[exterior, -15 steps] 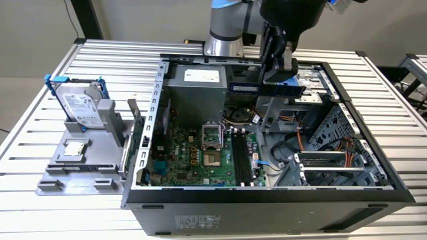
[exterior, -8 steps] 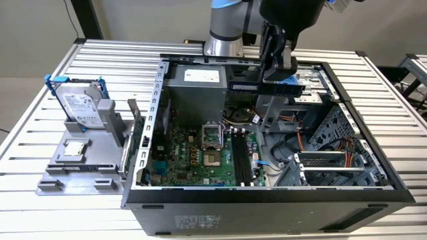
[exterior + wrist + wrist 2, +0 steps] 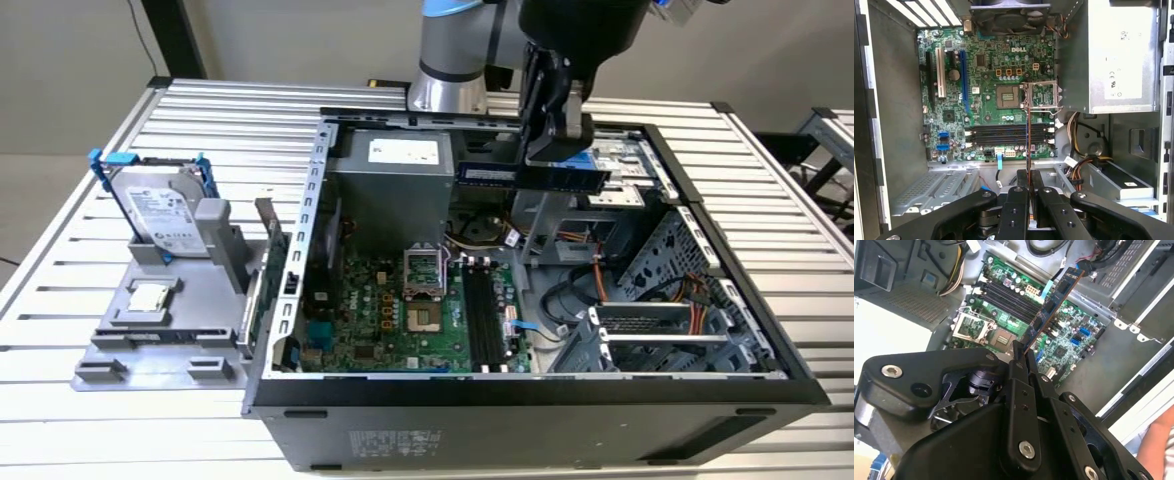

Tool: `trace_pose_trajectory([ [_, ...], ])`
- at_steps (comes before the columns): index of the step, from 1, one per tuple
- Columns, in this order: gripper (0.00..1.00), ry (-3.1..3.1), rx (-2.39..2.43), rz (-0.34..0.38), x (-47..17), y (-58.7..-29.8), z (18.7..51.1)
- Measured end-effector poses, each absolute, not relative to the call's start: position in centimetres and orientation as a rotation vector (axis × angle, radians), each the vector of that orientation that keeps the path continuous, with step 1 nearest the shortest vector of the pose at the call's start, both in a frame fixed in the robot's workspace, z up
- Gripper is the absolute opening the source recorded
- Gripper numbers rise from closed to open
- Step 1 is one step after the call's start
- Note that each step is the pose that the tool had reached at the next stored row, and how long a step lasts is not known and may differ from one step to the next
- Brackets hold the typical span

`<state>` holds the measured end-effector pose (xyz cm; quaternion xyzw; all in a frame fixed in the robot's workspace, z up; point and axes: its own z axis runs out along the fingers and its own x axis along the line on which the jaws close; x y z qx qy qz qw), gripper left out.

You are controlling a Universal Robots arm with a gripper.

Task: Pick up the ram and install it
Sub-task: 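Pick up the ram and move it above insertion slot, then insert the ram into the slot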

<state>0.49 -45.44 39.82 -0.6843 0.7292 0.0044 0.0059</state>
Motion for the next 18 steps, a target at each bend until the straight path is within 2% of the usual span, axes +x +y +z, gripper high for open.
trace_pose_trajectory([
  [18, 0.0, 2.313, -2.108, 0.014, 0.49, -45.46, 39.82],
])
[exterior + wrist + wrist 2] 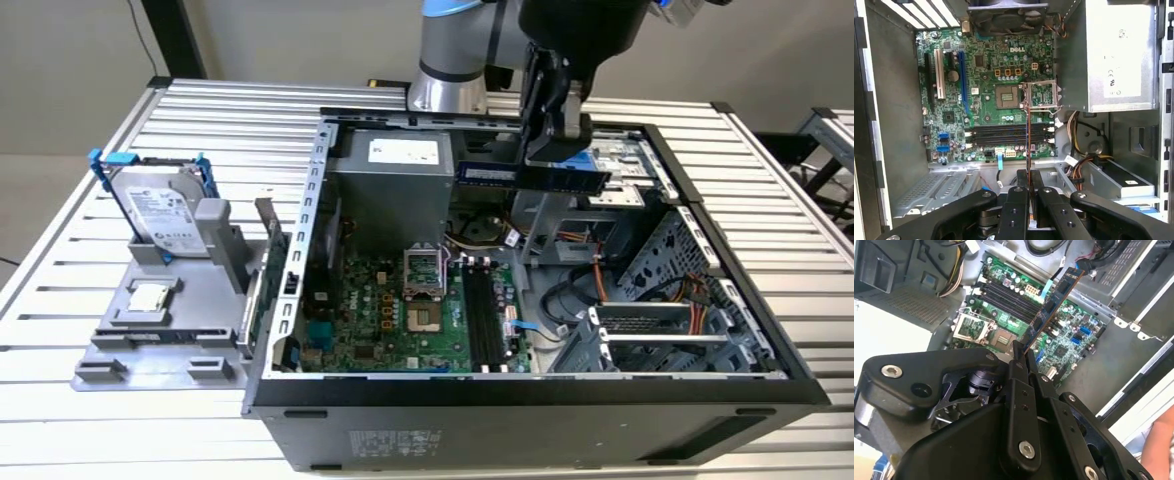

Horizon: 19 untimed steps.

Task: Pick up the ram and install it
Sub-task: 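Insert the ram into the slot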

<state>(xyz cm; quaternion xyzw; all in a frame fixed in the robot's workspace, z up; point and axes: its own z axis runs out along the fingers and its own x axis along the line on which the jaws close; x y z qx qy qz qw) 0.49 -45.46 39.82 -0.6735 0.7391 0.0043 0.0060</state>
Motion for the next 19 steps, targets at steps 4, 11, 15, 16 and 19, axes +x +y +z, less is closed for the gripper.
trace_pose_trajectory([
  [4, 0.0, 2.356, -2.06, 0.013, 0.49, -45.46, 39.82],
  [11, 0.0, 2.452, -1.944, 0.012, 0.49, -45.46, 39.83],
  [15, 0.0, 2.512, -1.865, 0.012, 0.49, -45.46, 39.82],
  [16, 0.0, 2.527, -1.845, 0.011, 0.49, -45.46, 39.82],
  [19, 0.0, 2.57, -1.785, 0.011, 0.49, -45.46, 39.82],
])
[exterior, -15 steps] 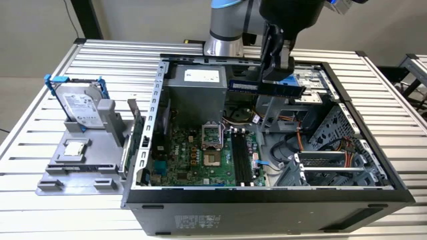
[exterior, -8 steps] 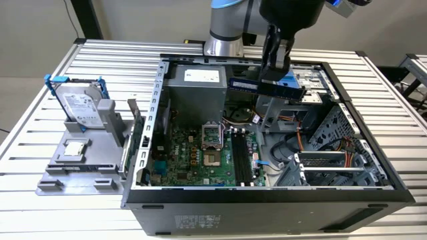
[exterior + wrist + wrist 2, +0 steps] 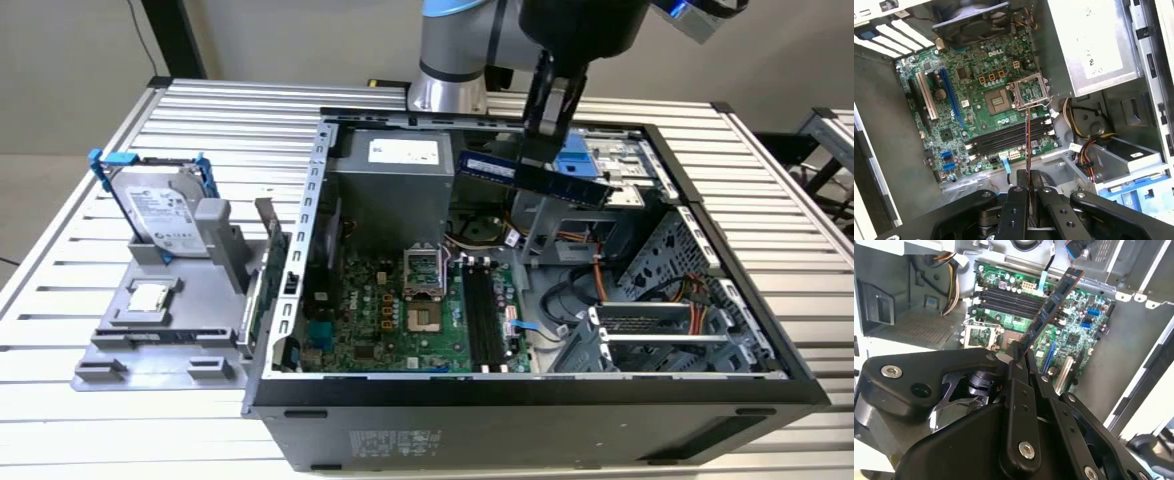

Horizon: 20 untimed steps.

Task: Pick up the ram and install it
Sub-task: 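Insert the ram into the slot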

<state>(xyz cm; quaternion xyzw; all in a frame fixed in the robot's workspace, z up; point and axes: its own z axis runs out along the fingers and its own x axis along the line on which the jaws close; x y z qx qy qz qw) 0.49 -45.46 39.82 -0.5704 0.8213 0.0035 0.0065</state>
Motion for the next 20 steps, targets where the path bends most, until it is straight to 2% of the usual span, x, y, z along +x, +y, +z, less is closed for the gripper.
trace_pose_trajectory([
  [20, 0.0, 2.809, -1.375, 0.008, 0.49, -45.46, 39.82],
])
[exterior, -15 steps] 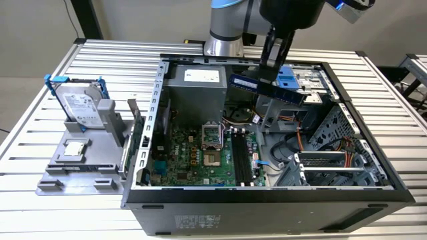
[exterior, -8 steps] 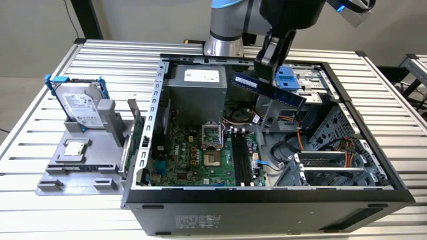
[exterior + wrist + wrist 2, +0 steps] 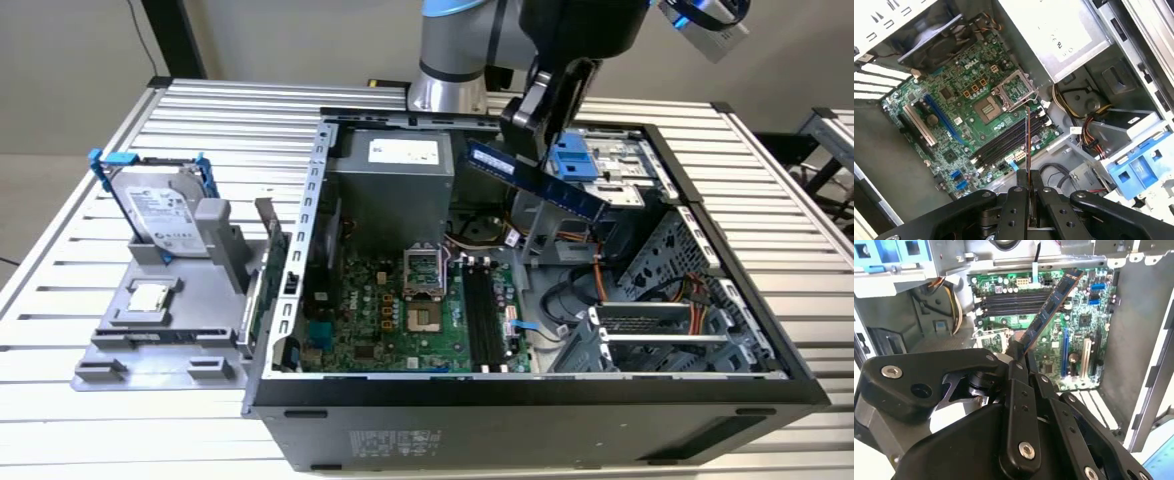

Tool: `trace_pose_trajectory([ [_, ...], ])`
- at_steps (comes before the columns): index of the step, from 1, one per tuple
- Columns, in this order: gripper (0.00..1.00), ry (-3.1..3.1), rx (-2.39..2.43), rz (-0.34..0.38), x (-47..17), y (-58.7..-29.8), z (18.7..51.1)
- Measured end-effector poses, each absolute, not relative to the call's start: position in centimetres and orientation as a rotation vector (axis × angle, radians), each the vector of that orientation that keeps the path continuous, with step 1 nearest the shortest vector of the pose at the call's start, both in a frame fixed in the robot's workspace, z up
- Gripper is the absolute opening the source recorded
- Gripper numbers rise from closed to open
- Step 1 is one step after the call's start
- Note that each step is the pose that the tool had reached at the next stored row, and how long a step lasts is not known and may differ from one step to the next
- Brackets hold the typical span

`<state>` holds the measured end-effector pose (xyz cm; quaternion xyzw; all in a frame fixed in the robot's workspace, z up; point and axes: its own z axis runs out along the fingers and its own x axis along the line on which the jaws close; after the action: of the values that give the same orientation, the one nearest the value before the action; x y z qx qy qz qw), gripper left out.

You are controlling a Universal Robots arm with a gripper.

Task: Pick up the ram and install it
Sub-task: 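Insert the ram into the slot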

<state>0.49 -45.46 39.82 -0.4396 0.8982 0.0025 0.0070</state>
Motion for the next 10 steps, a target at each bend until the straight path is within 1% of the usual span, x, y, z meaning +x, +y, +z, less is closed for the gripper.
trace_pose_trajectory([
  [10, 0.0, 2.903, -1.164, 0.006, 0.49, -45.46, 39.82],
])
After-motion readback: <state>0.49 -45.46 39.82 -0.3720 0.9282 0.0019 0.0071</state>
